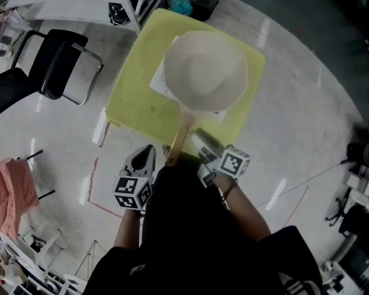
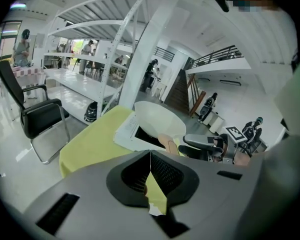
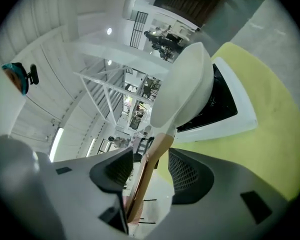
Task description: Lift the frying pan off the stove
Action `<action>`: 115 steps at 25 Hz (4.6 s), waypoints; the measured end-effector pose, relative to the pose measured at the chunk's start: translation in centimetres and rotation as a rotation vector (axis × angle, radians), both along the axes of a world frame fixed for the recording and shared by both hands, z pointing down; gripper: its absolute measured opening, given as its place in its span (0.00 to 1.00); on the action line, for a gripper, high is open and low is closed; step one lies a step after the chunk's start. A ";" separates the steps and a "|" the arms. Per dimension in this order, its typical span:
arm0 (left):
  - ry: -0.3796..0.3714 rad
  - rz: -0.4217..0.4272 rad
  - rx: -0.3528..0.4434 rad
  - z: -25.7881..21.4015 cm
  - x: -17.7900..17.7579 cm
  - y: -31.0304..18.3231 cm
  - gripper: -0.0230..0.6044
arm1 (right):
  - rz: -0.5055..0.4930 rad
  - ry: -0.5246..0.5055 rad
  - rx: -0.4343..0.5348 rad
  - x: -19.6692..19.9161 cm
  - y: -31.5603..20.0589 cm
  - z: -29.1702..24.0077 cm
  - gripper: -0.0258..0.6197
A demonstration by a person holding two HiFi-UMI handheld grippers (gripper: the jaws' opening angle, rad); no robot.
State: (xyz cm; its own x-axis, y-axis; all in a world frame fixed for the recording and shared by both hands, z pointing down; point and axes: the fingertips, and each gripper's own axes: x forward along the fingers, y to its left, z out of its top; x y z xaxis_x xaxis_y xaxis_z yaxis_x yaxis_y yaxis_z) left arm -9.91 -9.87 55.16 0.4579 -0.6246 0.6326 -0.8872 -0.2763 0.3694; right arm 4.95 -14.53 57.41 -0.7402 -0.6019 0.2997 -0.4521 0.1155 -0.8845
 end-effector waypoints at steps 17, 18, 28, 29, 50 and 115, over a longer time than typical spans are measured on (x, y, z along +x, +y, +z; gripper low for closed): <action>0.125 -0.099 -0.066 0.9 0.7 -0.6 0.11 | -0.021 -0.181 -0.061 -4.7 -3.6 2.2 0.47; 0.130 -0.099 -0.069 1.0 0.8 -0.6 0.11 | -0.020 -0.181 -0.065 -4.8 -3.7 2.5 0.47; 0.123 -0.087 -0.092 1.9 1.2 0.2 0.11 | 0.042 -0.213 -0.203 -5.7 -4.7 3.8 0.47; 0.115 -0.088 -0.098 2.0 1.1 0.3 0.11 | 0.057 -0.208 -0.239 -5.5 -4.6 4.0 0.47; 0.840 -0.035 -0.422 5.8 5.6 0.4 0.52 | 0.020 -0.236 -0.272 -5.2 -5.3 5.4 0.37; 1.046 0.260 -0.490 2.5 11.5 0.7 0.23 | -0.209 -0.226 -0.095 -6.6 -6.5 2.9 0.40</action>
State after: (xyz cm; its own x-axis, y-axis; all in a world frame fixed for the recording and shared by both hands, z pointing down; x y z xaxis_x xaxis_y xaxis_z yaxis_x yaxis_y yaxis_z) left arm 1.64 -9.18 57.65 0.9726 -0.2316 0.0213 -0.0292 -0.0308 0.9991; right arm -1.68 -20.99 60.28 -0.8991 -0.4069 0.1614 -0.2182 0.0969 -0.9711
